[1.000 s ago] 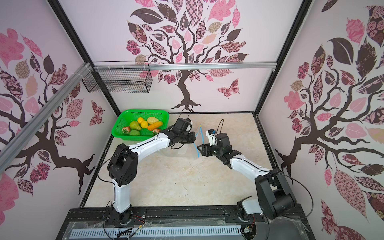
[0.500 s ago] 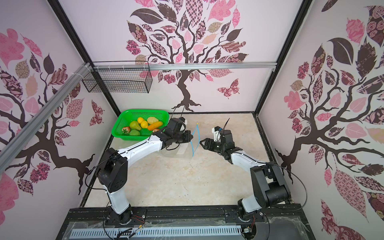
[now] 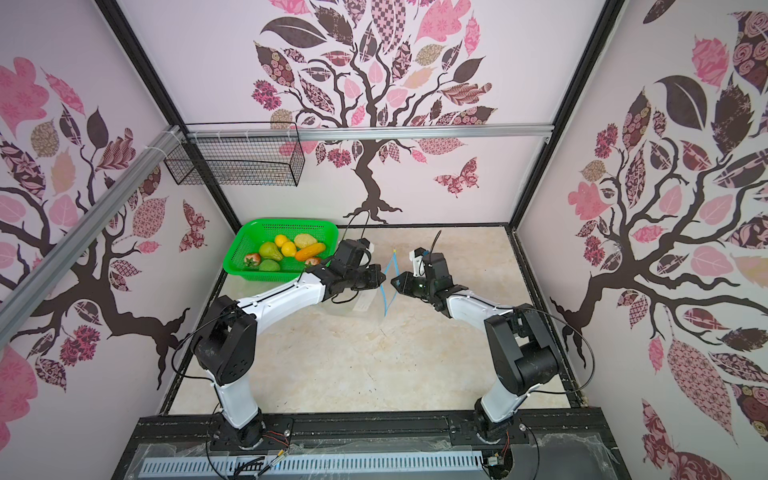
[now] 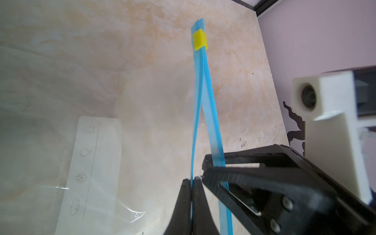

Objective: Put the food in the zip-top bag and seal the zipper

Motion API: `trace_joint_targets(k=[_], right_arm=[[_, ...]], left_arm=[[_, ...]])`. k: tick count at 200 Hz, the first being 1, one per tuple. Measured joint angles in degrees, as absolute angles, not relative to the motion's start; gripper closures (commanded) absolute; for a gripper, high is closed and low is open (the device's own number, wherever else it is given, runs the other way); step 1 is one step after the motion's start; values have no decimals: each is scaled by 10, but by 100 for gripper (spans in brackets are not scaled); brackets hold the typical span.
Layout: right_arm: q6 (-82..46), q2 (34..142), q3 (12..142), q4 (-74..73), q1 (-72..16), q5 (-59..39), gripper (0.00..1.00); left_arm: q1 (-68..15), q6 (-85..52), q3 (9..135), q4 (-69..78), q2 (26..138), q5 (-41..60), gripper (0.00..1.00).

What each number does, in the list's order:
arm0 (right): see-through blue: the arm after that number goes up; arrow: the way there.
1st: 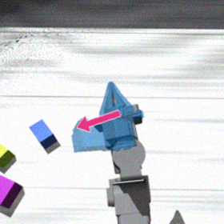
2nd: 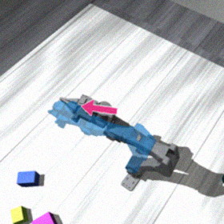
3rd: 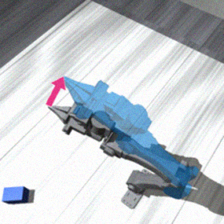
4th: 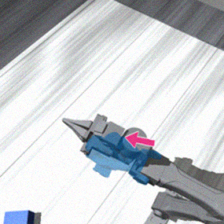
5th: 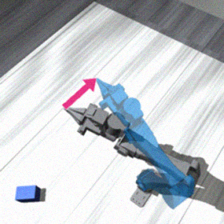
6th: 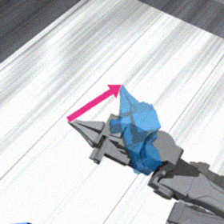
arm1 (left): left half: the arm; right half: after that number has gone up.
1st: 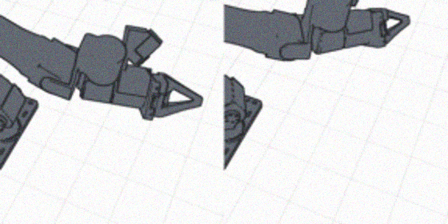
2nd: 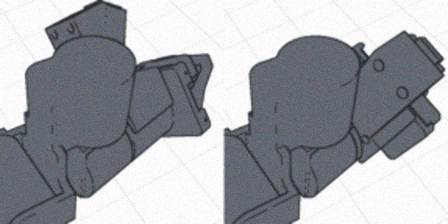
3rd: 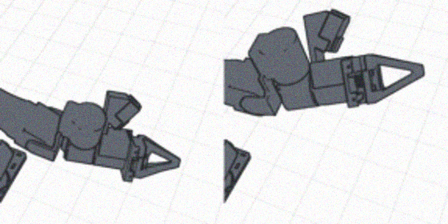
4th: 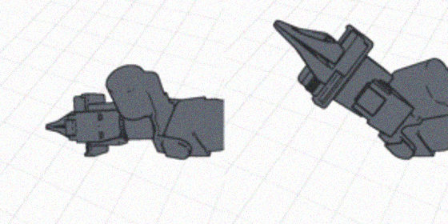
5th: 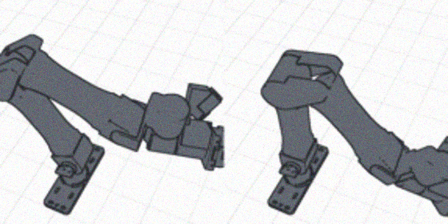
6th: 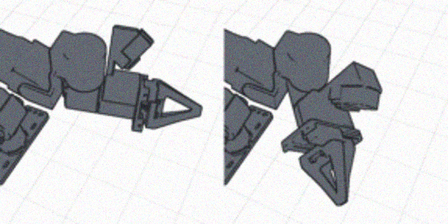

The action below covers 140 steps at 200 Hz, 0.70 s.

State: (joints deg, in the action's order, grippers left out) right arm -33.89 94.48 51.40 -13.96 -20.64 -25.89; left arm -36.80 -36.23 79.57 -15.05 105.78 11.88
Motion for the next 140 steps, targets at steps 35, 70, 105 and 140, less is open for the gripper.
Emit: trace_joint_targets(k=[35,70,105,140], right_arm=[[-328,951,514,-125,-206,-242,100],[-308,948,514,-110,-209,-222,100],[-277,921,514,-67,-209,-183,100],[-237,863,533,-7,-209,-137,100]], left_arm=[[-371,-360,795,-151,1058,121,75],[-376,-360,798,-163,1074,128,76],[-386,-356,855,-211,1115,147,58],[-403,-359,914,-221,1112,170,45]])
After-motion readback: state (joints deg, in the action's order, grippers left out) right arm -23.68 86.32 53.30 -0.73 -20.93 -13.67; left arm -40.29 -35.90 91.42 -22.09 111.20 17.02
